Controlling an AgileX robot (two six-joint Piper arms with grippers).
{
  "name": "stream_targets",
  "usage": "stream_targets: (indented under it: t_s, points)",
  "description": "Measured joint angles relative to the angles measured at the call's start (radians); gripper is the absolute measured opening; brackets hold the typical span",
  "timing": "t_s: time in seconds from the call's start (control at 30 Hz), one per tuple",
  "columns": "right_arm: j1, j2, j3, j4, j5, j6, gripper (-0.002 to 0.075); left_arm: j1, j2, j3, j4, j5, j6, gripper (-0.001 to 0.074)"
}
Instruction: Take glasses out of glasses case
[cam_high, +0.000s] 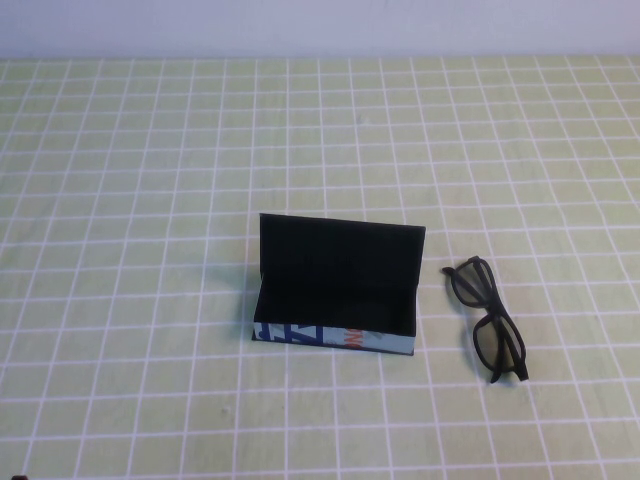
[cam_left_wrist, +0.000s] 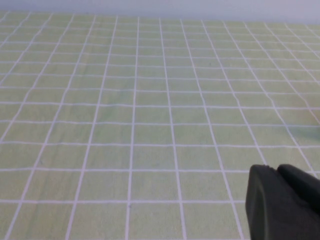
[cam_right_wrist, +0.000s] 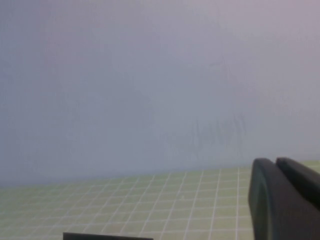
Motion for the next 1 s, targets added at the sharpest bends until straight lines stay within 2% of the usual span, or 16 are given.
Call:
stream_targets:
  t_s: [0.17,0.5,0.7,1.0]
  points:
    - [0.0,0.0,0.015,0.002,0.037,0.0,-0.0016,0.0,-0.001,0.0,0.0,0.0,0.001,-0.0003]
    - [0.0,0.0,0.017,0.0,0.237,0.0,-0.0016,0.0,-0.002,0.0,0.0,0.0,0.002,-0.0003]
    - [0.0,0.0,0.017,-0.144,0.27,0.0,-0.0016,0.0,-0.002,0.0,0.0,0.0,0.002,-0.0003]
    - [-0.089,-0.05,0.061,-0.189,0.249,0.0,-0.0016,0.0,-0.002,0.0,-0.003,0.0,0.002,-0.0003]
